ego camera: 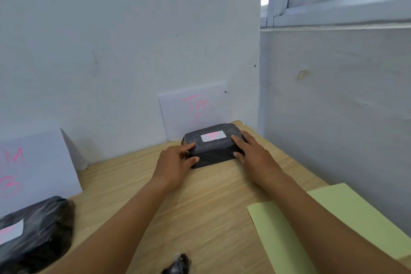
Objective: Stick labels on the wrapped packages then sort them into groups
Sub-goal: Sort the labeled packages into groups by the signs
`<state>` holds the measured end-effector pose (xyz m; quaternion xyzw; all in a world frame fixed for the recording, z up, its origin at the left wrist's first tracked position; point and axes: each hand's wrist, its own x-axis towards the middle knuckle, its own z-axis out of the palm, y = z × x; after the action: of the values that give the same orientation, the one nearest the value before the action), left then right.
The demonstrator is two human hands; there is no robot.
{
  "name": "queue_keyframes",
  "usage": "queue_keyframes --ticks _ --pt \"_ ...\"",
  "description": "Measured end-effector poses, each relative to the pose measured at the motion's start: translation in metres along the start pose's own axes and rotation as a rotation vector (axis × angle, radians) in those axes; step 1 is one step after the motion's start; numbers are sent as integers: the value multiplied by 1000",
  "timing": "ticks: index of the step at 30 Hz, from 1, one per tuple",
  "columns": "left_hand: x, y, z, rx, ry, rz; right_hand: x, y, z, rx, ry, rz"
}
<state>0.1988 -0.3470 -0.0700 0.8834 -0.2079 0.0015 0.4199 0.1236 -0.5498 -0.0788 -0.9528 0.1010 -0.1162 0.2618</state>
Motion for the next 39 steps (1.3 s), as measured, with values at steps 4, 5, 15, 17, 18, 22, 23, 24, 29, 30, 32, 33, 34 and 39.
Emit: queue_keyframes --ticks 4,5,15,17,18,22,23,24,29,30,32,33,34,39 --pt "-6 3 0 -63 -3 -4 1 -13 -6 -70 -61 -23" --pt "-7 4 -1 -51 -2 -1 0 -19 -8 -108 -67 -36" --pt "-64 13 -42 -81 75 55 -45 -105 -7 -107 -90 -186" --pt "-83 15 -58 -71 107 42 -58 -123 -7 -89 -77 -220" --pt "-92 14 -66 -57 124 41 -64 -131 -8 -89 -74 -238" --pt "-130 7 -103 3 178 25 -90 -171 -6 -92 -95 -287" --pt "-140 4 -113 20 194 17 -96 -181 -5 -93 -101 -303" --pt "-149 3 -122 39 210 12 -103 -191 -3 -95 -103 -321" --pt "-194 -16 -170 162 245 -35 -128 -240 18 -109 -123 -405" --pt "-200 -21 -177 172 241 -37 -131 -245 22 -109 -132 -412" --pt "-216 -35 -198 205 250 -50 -137 -261 34 -110 -155 -430" --pt "-224 -42 -209 228 256 -67 -140 -267 40 -117 -168 -437" --pt "-231 -50 -220 257 258 -92 -142 -274 46 -122 -184 -441" --pt "-261 -91 -258 405 188 -194 -147 -296 70 -138 -229 -458"
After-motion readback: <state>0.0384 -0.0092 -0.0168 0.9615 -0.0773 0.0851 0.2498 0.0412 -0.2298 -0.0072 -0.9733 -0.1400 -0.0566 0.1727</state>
